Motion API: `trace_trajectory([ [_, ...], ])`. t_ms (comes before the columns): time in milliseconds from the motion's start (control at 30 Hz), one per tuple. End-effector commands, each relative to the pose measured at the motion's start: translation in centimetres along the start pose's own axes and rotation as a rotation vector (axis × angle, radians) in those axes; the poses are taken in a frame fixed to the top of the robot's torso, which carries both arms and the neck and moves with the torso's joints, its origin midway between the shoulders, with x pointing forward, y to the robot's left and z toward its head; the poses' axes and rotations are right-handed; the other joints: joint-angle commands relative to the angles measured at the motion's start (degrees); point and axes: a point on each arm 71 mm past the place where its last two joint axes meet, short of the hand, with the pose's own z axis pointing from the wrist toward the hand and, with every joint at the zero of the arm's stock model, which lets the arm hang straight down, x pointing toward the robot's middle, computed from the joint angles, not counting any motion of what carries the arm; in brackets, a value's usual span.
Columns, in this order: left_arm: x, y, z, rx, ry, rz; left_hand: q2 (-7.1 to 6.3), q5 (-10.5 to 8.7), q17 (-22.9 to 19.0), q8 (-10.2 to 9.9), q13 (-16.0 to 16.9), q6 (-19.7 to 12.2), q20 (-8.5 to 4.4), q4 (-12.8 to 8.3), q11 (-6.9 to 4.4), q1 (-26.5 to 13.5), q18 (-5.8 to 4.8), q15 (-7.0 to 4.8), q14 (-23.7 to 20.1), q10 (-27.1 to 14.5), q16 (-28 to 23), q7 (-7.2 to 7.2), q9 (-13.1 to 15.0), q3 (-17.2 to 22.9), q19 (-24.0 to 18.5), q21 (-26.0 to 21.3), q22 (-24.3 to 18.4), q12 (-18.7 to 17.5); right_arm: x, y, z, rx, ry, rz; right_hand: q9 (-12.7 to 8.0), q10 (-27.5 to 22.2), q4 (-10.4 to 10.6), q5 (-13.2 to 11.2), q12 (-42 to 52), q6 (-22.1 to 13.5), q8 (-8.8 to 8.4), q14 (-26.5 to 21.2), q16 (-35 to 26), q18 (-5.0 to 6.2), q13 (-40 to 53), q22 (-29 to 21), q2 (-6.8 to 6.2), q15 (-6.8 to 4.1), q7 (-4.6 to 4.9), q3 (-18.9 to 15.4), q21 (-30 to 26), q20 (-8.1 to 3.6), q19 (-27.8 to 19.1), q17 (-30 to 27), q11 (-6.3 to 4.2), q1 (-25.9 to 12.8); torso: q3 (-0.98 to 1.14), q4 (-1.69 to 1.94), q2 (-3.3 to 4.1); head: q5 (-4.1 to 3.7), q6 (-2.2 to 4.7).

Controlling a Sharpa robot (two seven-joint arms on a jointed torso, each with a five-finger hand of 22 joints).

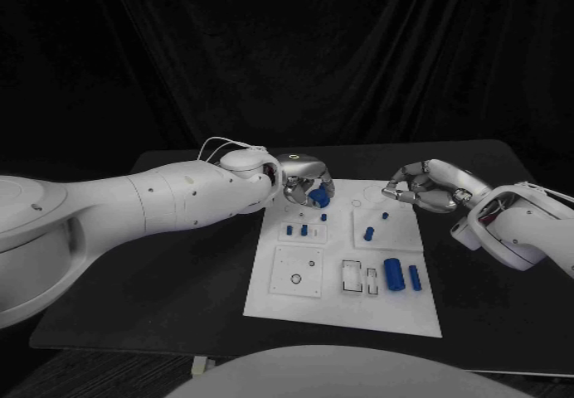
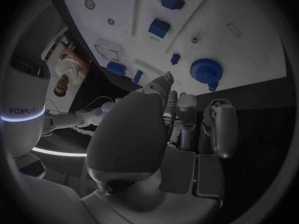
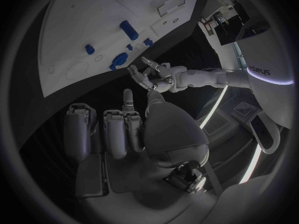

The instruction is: Assemble the parts on the task board

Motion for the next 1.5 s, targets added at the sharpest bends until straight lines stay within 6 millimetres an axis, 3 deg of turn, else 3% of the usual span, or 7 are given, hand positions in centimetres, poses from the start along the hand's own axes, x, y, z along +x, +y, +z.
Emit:
trace_trajectory([
  [33,0.1,-0.5,0.2,0.045,0.003,0.097,-0.07,-0.14,0.40,0.16,-0.67,1.29,0.06,0.44,0.18,0.12,-0.71,0.06,0.68,1.98,1.03,0.27,-0.78,-0.67,0.67,0.65,10.68,0.32,0.0,0.1,0.0,-0.012,-0.017,-0.002,-0.06,2.21,-0.06,0.17,-0.30,-0.38,-0.32,4.19,-0.36,0.70,9.45,12.28,0.32,-0.36,-0.17,-0.35,-0.30,-0.43,2.12,8.33,-0.23,0.00,-0.03,0.02,0.06,-0.20,0.00],
  [233,0.3,-0.8,0.5,0.041,0.011,0.146,-0.41,-1.61,2.65,0.16,-1.62,3.35,-0.02,1.66,-0.01,-1.57,-1.14,-0.10,2.56,5.00,4.17,0.12,-2.26,-1.89,1.85,2.59,11.40,0.91,0.0,0.1,0.0,-0.005,-0.009,-0.001,-0.07,2.18,-0.06,0.17,-0.34,-0.38,-0.33,4.17,-0.42,0.72,9.40,12.26,0.31,-0.36,-0.17,-0.36,-0.35,-0.44,2.09,8.23,-0.22,0.01,-0.05,0.06,0.16,-0.39,0.00],
  [700,1.3,-1.4,0.9,0.056,0.037,0.148,0.01,-0.97,5.11,0.52,-2.53,6.31,-0.26,1.83,-0.07,-1.38,-1.57,-0.29,4.37,8.48,7.23,0.12,-3.65,-1.83,2.92,4.48,12.02,1.44,0.1,0.0,0.0,0.004,0.001,0.001,-0.08,2.09,-0.09,0.23,-0.47,-0.30,-0.31,4.14,-0.50,0.73,9.23,12.25,0.31,-0.36,-0.18,-0.38,-0.41,-0.44,2.07,8.10,-0.20,0.07,-0.05,0.06,0.13,-0.63,0.00],
  [1033,2.0,-1.4,1.3,0.039,0.043,0.141,-0.11,0.49,4.39,-0.28,-2.10,5.73,-0.45,1.39,-0.31,-0.59,-1.55,-0.48,4.04,11.76,7.38,-0.39,-4.91,-0.73,2.86,4.36,11.98,2.69,0.1,-0.1,0.0,0.006,0.002,0.001,-0.11,2.07,-0.13,0.35,-0.55,-0.22,-0.31,4.10,-0.60,0.74,9.16,12.23,0.29,-0.35,-0.18,-0.37,-0.47,-0.45,2.05,7.93,-0.19,0.19,-0.07,0.08,0.14,-0.68,0.00],
  [1233,2.3,-1.2,1.5,0.014,0.055,0.138,-0.20,1.16,3.84,-0.50,-2.14,4.34,-0.35,1.31,0.15,-0.61,-1.50,-0.25,3.75,11.43,7.33,-1.72,-5.68,-0.20,2.72,4.07,11.90,2.50,0.1,-0.1,0.0,0.009,0.003,0.001,-0.11,2.07,-0.13,0.35,-0.55,-0.22,-0.31,4.10,-0.60,0.74,9.16,12.23,0.29,-0.35,-0.18,-0.37,-0.47,-0.45,2.05,7.93,-0.19,0.19,-0.06,0.08,0.14,-0.70,0.00],
  [1500,2.6,-1.1,1.7,-0.002,0.065,0.135,-0.19,1.66,3.29,-0.52,-2.16,3.46,-0.14,1.19,0.48,-0.63,-1.45,0.01,3.49,11.36,7.18,-2.43,-6.15,0.19,2.59,3.82,11.82,2.44,0.1,-0.1,0.0,0.012,0.004,0.002,-0.12,2.01,-0.14,0.39,-0.62,-0.21,-0.31,4.08,-0.65,0.74,9.05,12.23,0.27,-0.35,-0.18,-0.38,-0.48,-0.45,2.05,7.84,-0.19,0.24,-0.07,0.08,0.13,-0.76,0.00],
])
